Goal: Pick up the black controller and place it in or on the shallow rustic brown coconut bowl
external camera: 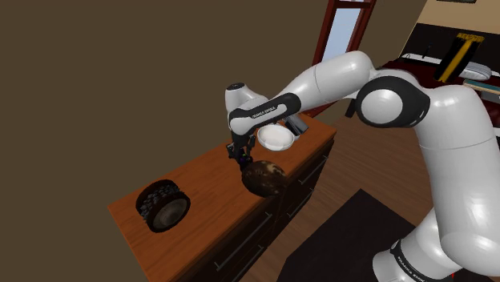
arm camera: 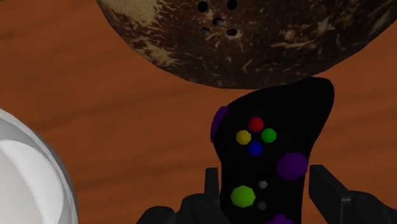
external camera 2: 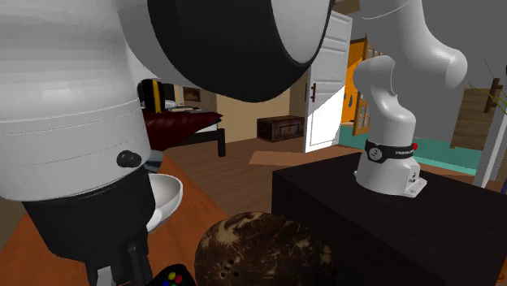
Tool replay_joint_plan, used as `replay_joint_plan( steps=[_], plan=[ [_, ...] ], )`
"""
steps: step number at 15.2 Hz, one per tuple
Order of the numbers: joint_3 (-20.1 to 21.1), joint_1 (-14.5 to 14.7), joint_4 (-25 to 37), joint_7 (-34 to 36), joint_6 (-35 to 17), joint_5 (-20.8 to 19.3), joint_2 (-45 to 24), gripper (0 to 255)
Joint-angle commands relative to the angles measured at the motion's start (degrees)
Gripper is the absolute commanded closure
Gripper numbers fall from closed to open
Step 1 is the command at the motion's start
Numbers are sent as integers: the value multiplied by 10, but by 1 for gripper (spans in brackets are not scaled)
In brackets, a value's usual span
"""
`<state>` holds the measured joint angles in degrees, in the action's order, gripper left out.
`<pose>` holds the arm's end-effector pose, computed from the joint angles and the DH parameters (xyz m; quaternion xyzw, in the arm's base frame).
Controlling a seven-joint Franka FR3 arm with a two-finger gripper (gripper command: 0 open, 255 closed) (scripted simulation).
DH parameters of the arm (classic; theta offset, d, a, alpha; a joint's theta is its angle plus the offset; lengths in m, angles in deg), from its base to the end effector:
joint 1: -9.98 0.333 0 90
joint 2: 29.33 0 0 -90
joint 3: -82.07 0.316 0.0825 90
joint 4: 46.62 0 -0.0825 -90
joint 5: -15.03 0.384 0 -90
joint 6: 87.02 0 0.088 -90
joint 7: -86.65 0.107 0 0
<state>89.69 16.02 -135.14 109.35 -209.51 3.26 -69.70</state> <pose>0.6799 0.1428 0.2307 0.9974 -0.0325 -0.0364 0.0539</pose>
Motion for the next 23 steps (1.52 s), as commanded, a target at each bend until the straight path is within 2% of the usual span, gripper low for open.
replay_joint_plan(
  steps=[1, 18, 23],
  plan=[
    [1, 0, 1, -1, 11, 2, 10, 255],
    [9, -3, 31, -15, 104, 15, 73, 255],
    [19, -9, -149, 1, 41, 24, 190, 255]
  ],
)
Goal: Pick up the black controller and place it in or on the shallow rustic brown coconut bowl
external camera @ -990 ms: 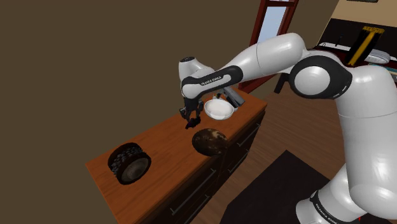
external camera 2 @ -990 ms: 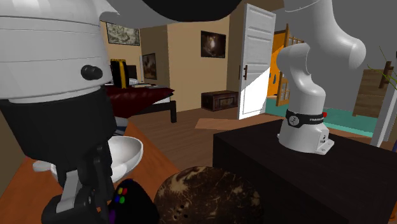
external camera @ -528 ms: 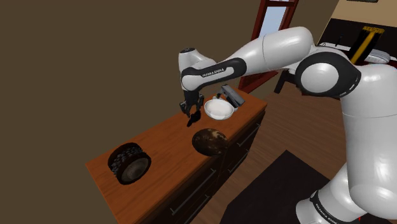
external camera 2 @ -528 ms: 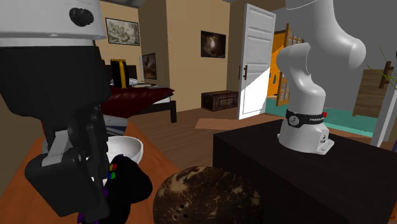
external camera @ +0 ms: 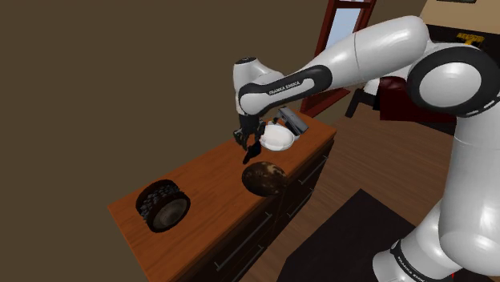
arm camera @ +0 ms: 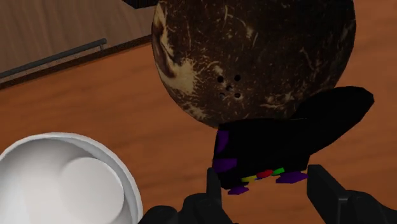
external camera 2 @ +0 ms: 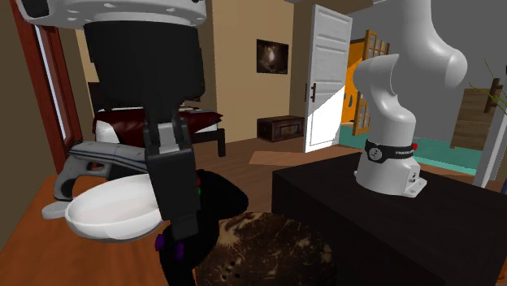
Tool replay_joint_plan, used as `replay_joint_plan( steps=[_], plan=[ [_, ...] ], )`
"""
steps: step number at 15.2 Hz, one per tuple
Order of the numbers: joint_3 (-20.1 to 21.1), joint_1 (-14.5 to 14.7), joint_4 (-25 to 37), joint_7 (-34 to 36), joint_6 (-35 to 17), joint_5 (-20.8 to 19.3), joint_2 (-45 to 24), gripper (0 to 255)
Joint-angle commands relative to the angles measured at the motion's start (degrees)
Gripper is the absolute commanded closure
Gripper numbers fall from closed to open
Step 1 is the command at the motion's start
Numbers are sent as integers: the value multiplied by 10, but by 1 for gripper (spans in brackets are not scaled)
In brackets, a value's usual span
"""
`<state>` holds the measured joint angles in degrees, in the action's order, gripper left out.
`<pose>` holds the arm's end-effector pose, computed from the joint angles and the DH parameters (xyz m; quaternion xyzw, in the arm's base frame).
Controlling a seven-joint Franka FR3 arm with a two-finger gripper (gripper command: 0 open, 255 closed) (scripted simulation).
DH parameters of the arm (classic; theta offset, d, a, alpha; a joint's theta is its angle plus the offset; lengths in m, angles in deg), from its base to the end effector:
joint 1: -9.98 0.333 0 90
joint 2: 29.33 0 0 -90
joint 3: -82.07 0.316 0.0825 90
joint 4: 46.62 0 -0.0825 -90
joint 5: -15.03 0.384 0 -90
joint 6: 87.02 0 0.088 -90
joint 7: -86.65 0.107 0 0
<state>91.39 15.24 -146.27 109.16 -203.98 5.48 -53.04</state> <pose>0.6282 0.1448 0.3339 0.9973 -0.0324 -0.0369 0.0538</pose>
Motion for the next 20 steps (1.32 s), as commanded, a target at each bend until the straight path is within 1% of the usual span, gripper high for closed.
replay_joint_plan(
  steps=[1, 7, 20],
  plan=[
    [4, -2, -69, 5, -24, 4, 45, 255],
    [16, -1, -243, 15, -72, 25, 173, 255],
    [10, 2, -269, 38, -162, 0, 106, 255]
  ],
)
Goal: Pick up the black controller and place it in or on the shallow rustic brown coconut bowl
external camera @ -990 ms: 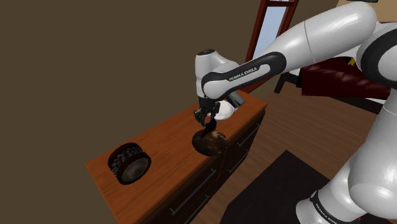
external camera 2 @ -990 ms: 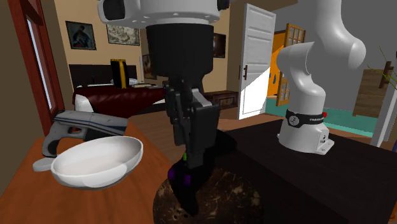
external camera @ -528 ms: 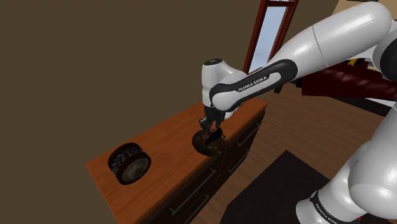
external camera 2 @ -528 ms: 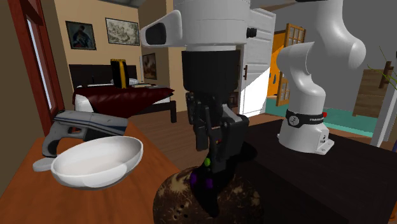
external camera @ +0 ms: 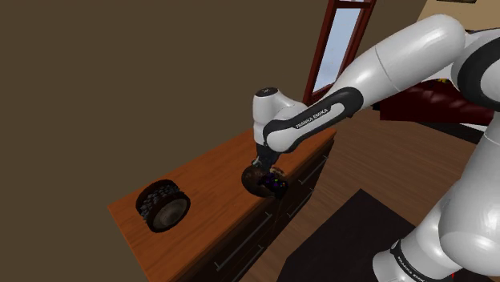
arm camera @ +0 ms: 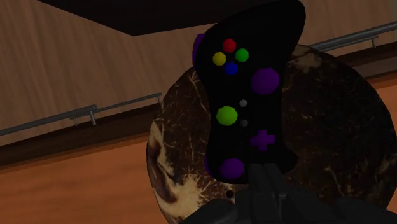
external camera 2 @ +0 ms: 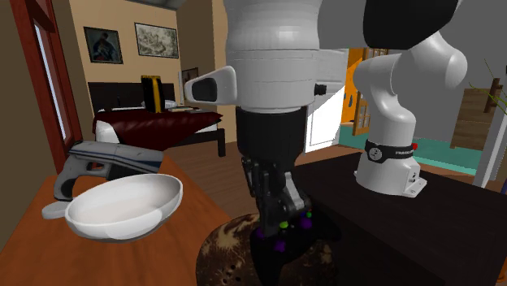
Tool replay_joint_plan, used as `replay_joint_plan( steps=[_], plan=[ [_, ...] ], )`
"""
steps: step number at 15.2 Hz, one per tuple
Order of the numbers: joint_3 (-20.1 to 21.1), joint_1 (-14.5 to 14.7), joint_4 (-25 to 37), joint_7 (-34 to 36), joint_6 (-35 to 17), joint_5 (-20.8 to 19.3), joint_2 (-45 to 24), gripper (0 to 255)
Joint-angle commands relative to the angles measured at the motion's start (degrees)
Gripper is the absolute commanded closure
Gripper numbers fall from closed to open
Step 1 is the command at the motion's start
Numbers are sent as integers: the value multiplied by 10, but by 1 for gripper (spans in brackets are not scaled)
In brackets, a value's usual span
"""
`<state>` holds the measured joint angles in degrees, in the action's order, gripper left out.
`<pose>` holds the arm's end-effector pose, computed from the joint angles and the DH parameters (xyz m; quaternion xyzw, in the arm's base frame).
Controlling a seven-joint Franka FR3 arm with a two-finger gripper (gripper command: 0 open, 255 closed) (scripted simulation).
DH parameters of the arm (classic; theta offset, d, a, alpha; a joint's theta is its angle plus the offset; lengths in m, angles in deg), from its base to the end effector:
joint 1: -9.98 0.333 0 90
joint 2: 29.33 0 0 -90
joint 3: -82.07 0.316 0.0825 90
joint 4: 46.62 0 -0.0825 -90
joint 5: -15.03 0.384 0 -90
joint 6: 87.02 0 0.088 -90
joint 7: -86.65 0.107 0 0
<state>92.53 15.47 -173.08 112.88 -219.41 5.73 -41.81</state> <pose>0.5190 0.1451 0.2740 0.9973 -0.0326 -0.0371 0.0541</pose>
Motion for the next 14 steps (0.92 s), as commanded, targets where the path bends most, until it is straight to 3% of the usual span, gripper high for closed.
replay_joint_plan(
  steps=[1, 2, 4, 6, 7, 14],
  plan=[
    [0, 0, 0, 0, 0, 0, 0, 255],
    [0, 0, 0, 0, 0, 0, 0, 0],
    [8, -17, -109, -43, -103, 39, 67, 0],
    [14, -27, -210, -111, -204, 106, 124, 0],
    [13, -26, -231, -132, -227, 127, 135, 0],
    [8, -24, -227, -112, -286, 99, 70, 0]
  ],
)
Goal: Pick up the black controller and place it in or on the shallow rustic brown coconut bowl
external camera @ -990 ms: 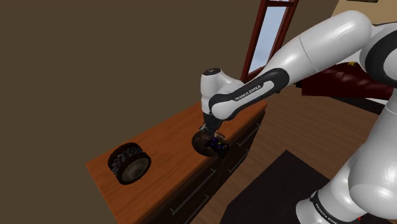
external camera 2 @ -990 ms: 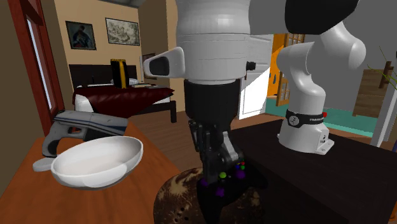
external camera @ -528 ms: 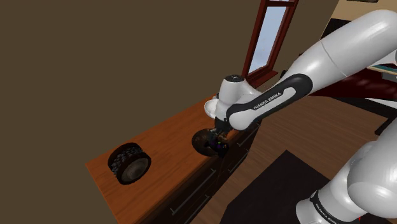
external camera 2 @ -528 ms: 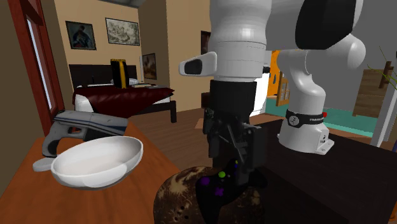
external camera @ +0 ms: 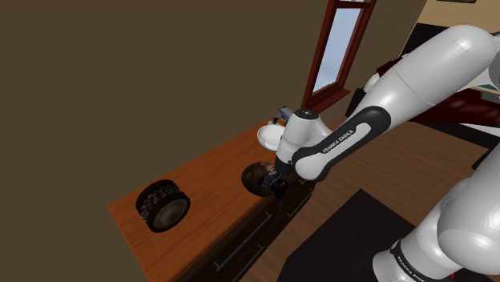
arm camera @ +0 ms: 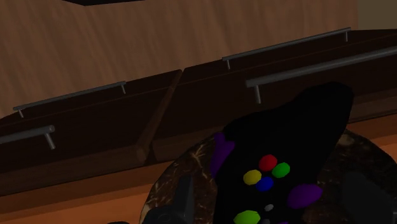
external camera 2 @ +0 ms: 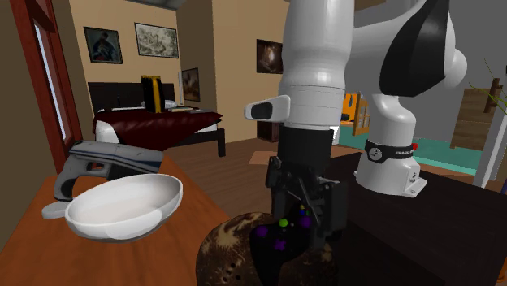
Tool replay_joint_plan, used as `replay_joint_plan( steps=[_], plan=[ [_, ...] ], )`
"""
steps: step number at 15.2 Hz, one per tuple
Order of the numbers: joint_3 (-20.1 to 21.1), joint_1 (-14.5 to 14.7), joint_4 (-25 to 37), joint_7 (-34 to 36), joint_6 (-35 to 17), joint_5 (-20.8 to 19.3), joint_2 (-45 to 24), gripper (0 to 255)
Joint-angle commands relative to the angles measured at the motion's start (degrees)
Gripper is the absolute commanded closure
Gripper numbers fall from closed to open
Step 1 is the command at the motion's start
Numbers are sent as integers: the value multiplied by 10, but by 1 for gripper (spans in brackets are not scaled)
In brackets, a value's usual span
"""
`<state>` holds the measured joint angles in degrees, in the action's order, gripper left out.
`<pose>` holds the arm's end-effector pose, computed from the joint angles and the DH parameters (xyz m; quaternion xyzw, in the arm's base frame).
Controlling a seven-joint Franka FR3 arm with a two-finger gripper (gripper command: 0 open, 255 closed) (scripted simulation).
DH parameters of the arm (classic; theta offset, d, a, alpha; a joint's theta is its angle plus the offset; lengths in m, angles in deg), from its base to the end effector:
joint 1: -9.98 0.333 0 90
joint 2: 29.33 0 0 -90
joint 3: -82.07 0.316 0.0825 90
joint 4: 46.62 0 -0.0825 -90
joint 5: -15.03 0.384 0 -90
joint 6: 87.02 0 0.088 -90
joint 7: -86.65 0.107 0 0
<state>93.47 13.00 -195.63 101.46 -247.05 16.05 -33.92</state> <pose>0.4374 0.1129 0.2383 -0.9982 0.0123 -0.0521 0.0254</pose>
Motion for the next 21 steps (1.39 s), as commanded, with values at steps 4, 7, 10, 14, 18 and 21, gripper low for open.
replay_joint_plan(
  steps=[4, 7, 10, 14, 18, 21],
  plan=[
    [-2, 1, 0, 5, -15, -7, -14, 0],
    [-2, 1, 0, 5, -15, -7, -14, 0],
    [-2, 1, 0, 5, -15, -7, -14, 255],
    [-2, 1, 0, 5, -15, -7, -14, 255],
    [-2, 1, 0, 5, -15, -7, -14, 255],
    [2, -1, 0, -4, 11, 6, 12, 255]
  ],
)
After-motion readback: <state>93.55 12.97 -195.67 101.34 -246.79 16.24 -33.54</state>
